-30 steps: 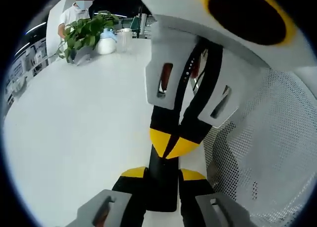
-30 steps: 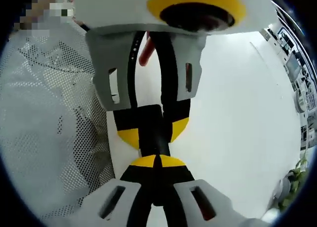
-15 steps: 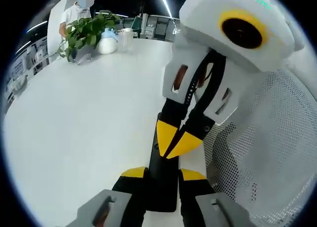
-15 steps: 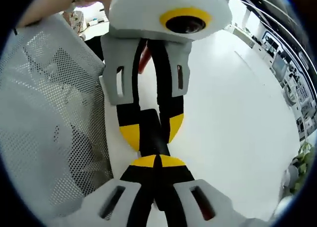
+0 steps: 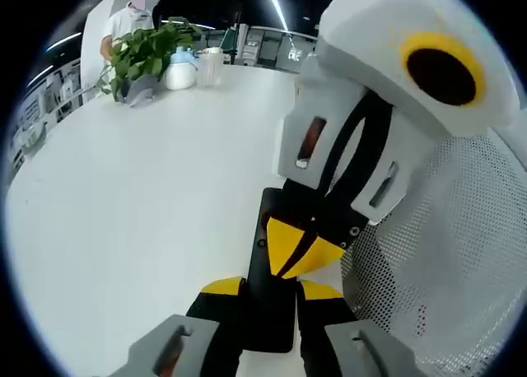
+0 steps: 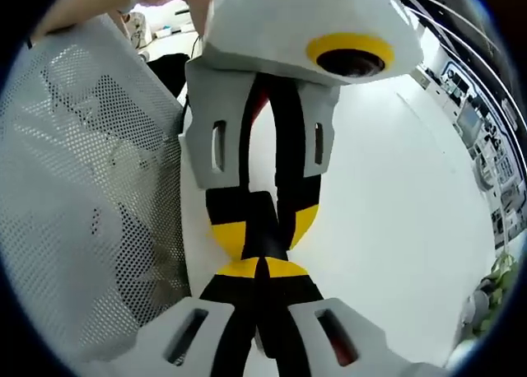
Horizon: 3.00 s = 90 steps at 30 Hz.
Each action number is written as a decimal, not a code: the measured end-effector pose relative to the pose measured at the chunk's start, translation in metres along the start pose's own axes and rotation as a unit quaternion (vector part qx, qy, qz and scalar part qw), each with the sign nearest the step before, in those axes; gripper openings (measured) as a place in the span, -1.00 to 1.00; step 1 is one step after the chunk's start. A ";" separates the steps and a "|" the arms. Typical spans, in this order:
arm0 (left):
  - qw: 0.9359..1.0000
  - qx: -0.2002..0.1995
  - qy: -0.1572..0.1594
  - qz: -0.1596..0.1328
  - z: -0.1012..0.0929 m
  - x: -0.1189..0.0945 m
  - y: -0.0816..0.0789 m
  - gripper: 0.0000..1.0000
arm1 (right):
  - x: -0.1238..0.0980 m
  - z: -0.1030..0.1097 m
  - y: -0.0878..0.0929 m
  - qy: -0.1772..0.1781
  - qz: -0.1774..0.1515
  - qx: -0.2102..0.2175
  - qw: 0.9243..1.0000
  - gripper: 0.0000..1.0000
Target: Press the specified remote control buttons in sequence, fully releasing each button before pressing the next.
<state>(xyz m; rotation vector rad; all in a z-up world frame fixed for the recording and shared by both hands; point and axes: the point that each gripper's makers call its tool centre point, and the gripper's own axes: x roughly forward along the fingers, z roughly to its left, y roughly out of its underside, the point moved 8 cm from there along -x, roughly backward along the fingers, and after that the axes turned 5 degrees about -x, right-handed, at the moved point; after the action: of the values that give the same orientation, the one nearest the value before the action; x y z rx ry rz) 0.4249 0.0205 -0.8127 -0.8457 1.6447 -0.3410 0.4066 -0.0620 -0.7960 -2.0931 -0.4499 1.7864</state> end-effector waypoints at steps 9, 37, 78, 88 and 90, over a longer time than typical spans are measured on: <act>1.000 0.002 -0.001 0.001 0.000 0.000 0.000 -0.52 | 0.001 -0.002 0.000 -0.001 0.004 0.013 1.000 -1.00; 1.000 0.004 -0.003 0.004 0.000 0.000 0.000 -0.52 | 0.001 -0.008 0.005 -0.029 -0.020 0.109 0.993 -1.00; 1.000 0.005 -0.002 0.003 0.000 0.000 0.000 -0.51 | -0.013 -0.009 0.034 -0.007 -0.037 0.065 0.997 -0.57; 1.000 0.005 -0.001 0.003 0.000 0.000 -0.001 -0.51 | -0.012 -0.009 0.054 -0.001 -0.011 0.061 0.998 -0.44; 1.000 0.004 -0.001 0.003 0.000 0.000 0.000 -0.51 | -0.012 -0.010 0.055 -0.001 -0.008 0.065 0.998 -0.43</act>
<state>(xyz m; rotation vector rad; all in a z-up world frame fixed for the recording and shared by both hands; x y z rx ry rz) 0.4250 0.0200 -0.8126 -0.8355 1.6425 -0.3429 0.4155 -0.1175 -0.8092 -1.9929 -0.3399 1.7602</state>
